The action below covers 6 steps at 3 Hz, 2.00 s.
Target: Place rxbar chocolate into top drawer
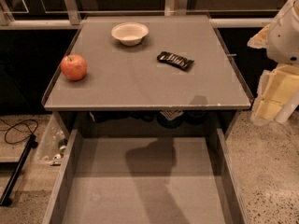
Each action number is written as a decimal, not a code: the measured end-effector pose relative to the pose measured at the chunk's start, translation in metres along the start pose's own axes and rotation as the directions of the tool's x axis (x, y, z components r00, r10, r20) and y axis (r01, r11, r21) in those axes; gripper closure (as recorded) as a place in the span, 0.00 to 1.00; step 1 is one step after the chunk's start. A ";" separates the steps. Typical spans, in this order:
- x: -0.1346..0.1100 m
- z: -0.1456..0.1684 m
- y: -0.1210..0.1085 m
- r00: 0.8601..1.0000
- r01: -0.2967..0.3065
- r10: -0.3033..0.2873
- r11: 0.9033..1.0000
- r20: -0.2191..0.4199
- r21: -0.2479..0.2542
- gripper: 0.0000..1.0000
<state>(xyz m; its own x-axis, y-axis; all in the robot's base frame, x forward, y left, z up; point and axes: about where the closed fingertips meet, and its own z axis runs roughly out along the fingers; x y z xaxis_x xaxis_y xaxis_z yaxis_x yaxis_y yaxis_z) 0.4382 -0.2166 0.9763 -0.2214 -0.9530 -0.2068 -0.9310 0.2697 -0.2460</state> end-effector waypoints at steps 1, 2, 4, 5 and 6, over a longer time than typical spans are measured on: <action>0.000 0.000 0.000 1.000 0.000 0.000 1.000 0.000 0.001 0.00; -0.013 -0.007 0.004 1.000 0.020 -0.020 0.999 0.007 0.036 0.00; -0.078 0.004 -0.031 0.986 0.104 -0.123 0.981 0.109 0.165 0.00; -0.102 0.012 -0.057 0.973 0.136 -0.169 0.969 0.156 0.206 0.00; -0.120 0.028 -0.086 0.961 0.149 -0.190 0.968 0.202 0.202 0.00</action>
Offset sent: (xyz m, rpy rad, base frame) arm -0.0083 0.0260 0.0150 -0.0180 -0.0684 0.0301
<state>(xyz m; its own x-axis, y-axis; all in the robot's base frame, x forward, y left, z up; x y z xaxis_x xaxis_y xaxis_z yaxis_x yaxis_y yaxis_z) 0.5528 -0.1217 0.9954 0.0230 -0.9390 -0.3431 -0.8754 0.1469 -0.4606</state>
